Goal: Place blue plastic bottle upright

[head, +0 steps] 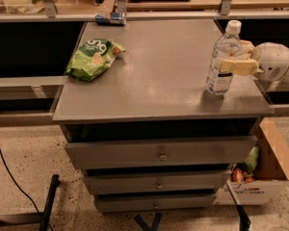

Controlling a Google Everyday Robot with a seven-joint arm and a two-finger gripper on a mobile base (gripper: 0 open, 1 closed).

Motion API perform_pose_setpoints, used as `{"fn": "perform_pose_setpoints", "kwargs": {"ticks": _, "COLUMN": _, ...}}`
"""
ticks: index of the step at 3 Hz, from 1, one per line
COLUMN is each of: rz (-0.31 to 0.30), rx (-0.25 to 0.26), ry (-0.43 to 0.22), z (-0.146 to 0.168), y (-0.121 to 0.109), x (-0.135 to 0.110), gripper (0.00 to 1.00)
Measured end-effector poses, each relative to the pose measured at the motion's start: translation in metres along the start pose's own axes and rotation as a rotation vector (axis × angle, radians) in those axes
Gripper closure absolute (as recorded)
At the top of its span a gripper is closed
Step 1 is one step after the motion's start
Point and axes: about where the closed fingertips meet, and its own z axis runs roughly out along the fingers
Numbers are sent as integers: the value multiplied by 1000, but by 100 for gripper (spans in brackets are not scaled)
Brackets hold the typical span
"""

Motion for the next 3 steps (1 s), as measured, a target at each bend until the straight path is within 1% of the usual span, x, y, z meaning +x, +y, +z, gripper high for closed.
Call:
{"fn": "perform_pose_setpoints", "kwargs": {"ticks": 1, "rz": 11, "rx": 2, "ry": -3, "z": -7, "y": 2, "x": 3, "gripper": 82}}
{"fn": "perform_pose_setpoints", "kwargs": {"ticks": 3, "rz": 24, "rx": 16, "ry": -6, "z": -18, "y": 3, "x": 6, "gripper": 35}}
